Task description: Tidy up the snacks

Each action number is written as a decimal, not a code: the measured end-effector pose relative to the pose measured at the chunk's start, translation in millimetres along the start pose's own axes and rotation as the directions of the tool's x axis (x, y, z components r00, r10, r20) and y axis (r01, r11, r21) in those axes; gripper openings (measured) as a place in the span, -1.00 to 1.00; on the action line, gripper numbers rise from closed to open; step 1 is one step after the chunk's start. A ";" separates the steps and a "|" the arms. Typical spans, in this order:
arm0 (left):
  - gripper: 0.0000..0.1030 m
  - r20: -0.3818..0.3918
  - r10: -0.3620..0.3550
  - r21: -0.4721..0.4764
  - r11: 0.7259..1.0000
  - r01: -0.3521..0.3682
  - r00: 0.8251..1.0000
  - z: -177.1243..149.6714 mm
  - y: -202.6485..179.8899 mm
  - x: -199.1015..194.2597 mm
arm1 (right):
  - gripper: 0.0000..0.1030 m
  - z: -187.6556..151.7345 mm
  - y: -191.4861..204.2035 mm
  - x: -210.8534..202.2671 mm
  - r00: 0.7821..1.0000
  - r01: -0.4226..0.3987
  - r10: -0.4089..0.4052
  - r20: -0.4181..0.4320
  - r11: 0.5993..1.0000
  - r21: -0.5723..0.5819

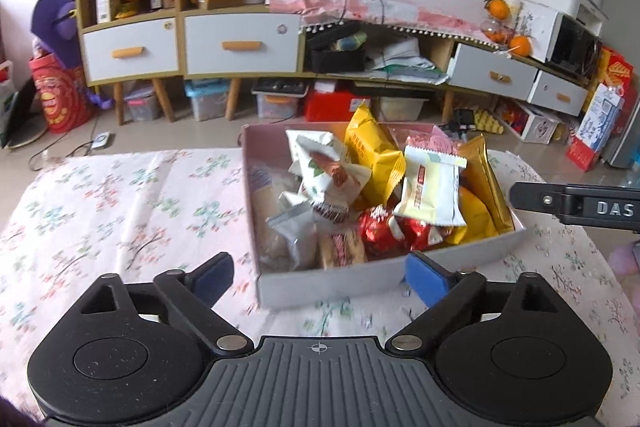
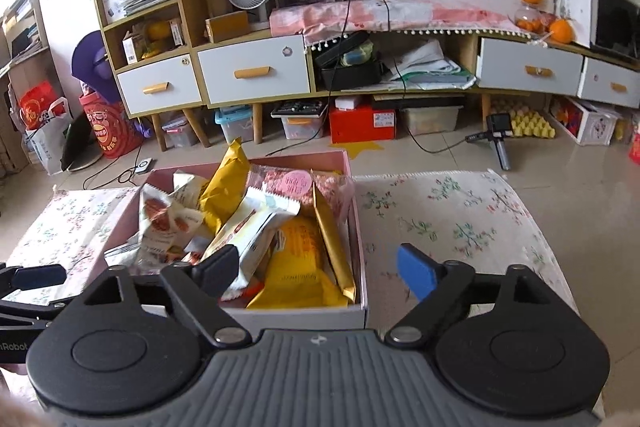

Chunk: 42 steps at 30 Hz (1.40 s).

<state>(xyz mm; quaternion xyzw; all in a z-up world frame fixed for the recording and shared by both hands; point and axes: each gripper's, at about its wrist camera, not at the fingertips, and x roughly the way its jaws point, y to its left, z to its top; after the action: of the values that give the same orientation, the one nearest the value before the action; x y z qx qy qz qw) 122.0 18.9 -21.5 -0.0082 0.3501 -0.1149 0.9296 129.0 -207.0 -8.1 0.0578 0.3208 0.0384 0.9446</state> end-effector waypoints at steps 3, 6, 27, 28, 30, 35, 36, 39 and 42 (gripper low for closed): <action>0.91 -0.030 0.037 -0.009 0.999 -0.038 0.999 -3.4 0.6 -16.4 | 0.88 -3.0 6.6 -14.1 1.000 0.005 -0.005 -0.010 1.000 0.005; 0.92 -0.067 0.076 -0.027 0.997 -0.078 0.995 -9.7 3.0 -31.5 | 0.96 -6.8 18.0 -28.0 0.999 0.004 -0.004 -0.039 1.000 0.004; 0.96 -0.122 0.207 -0.087 0.972 -0.218 0.971 -42.2 10.6 -81.4 | 0.99 -48.7 56.1 -51.2 0.981 0.040 -0.048 -0.186 0.998 -0.048; 0.96 -0.125 0.208 -0.092 0.971 -0.220 0.970 -42.5 11.4 -80.8 | 0.99 -48.4 55.4 -51.5 0.983 0.042 -0.049 -0.179 0.998 -0.042; 0.96 -0.131 0.210 -0.096 0.970 -0.223 0.969 -42.9 11.7 -80.3 | 0.99 -50.5 55.3 -55.6 0.985 0.044 -0.049 -0.166 0.998 -0.034; 0.96 -0.138 0.209 -0.113 0.968 -0.225 0.968 -44.4 7.4 -80.8 | 0.99 -52.6 49.8 -59.7 0.988 0.072 -0.075 -0.135 0.997 -0.028; 0.96 -0.141 0.206 -0.114 0.968 -0.223 0.968 -45.2 6.0 -81.1 | 0.99 -53.0 48.0 -60.0 0.988 0.076 -0.079 -0.135 0.997 -0.022; 0.96 -0.148 0.197 -0.114 0.970 -0.215 0.969 -46.1 0.6 -81.5 | 0.99 -52.9 44.5 -62.1 0.987 0.086 -0.087 -0.137 0.996 -0.017; 0.96 -0.145 0.204 -0.107 0.970 -0.221 0.968 -45.0 -3.8 -81.9 | 0.99 -52.7 43.4 -65.6 0.988 0.083 -0.085 -0.127 0.996 -0.025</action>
<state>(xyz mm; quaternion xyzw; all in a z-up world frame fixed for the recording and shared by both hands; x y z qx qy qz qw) 32.2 36.1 -1.9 -0.0197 0.4166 0.0068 0.9088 43.3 -166.8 -4.3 0.0324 0.3826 0.0052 0.9233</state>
